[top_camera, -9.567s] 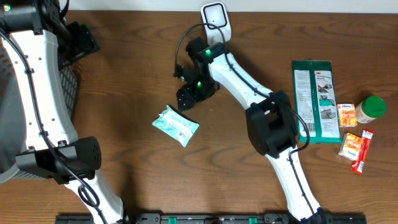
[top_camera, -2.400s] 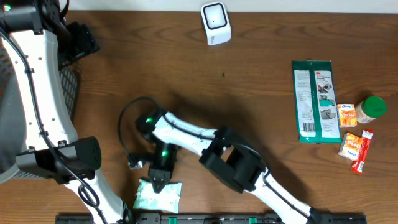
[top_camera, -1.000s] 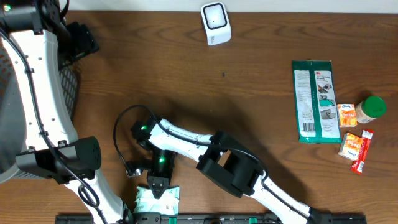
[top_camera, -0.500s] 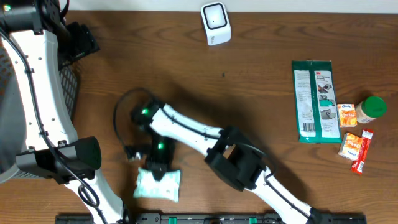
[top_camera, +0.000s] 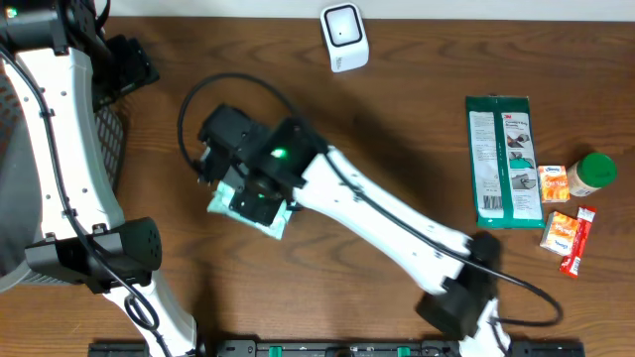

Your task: Scan the item barcode

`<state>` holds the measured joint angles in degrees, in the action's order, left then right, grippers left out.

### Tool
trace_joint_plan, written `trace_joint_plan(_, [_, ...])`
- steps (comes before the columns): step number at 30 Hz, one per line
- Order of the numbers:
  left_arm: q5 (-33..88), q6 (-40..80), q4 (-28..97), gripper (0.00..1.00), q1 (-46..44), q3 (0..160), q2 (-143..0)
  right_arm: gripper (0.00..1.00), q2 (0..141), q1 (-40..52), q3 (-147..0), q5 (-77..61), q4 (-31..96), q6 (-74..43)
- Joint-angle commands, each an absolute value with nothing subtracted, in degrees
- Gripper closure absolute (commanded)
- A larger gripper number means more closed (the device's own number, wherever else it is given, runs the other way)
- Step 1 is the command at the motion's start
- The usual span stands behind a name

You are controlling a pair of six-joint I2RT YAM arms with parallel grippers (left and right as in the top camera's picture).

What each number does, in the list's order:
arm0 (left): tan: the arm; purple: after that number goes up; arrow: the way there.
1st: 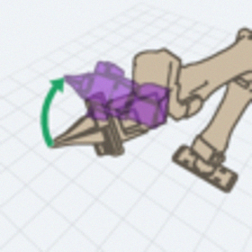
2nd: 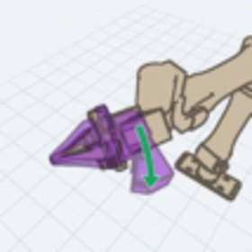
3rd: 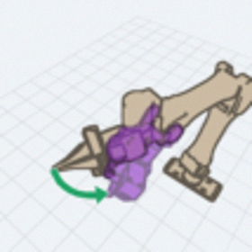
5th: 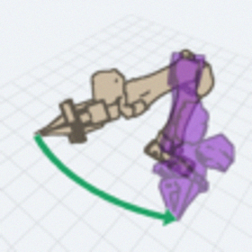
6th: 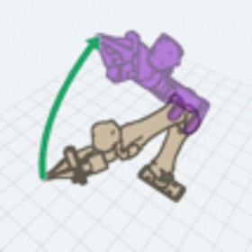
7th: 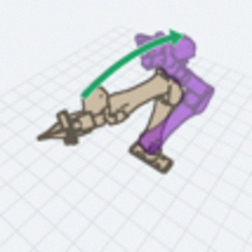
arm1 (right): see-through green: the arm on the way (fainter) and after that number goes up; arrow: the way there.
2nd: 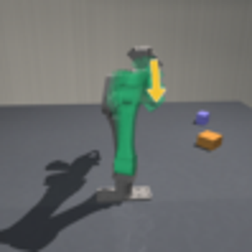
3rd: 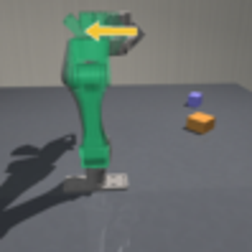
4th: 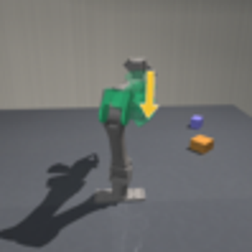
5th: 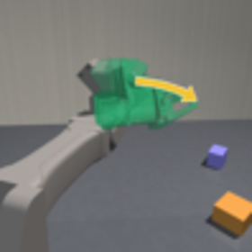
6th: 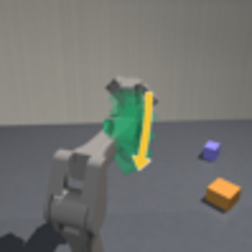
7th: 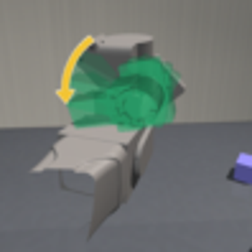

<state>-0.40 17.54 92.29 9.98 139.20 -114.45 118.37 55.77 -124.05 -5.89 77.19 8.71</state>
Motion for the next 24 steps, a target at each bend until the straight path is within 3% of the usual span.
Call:
trace_joint_plan(1, [-1.13,16.75,95.53,0.18,10.22,139.44,-114.87,0.99,115.33,53.67,-124.95,-2.17,76.29,6.22])
trace_joint_plan(7, [-1.13,16.75,95.53,0.18,10.22,139.44,-114.87,0.99,114.41,50.76,-126.80,-2.46,74.72,6.22])
trace_joint_plan(18, [-1.13,16.75,95.53,0.17,10.22,139.44,-114.87,0.99,114.41,47.64,-142.96,-2.33,76.20,7.01])
trace_joint_plan(24, [-1.13,16.75,95.53,0.18,10.22,139.44,-114.87,0.99,114.83,47.22,-143.00,5.74,68.88,14.90])
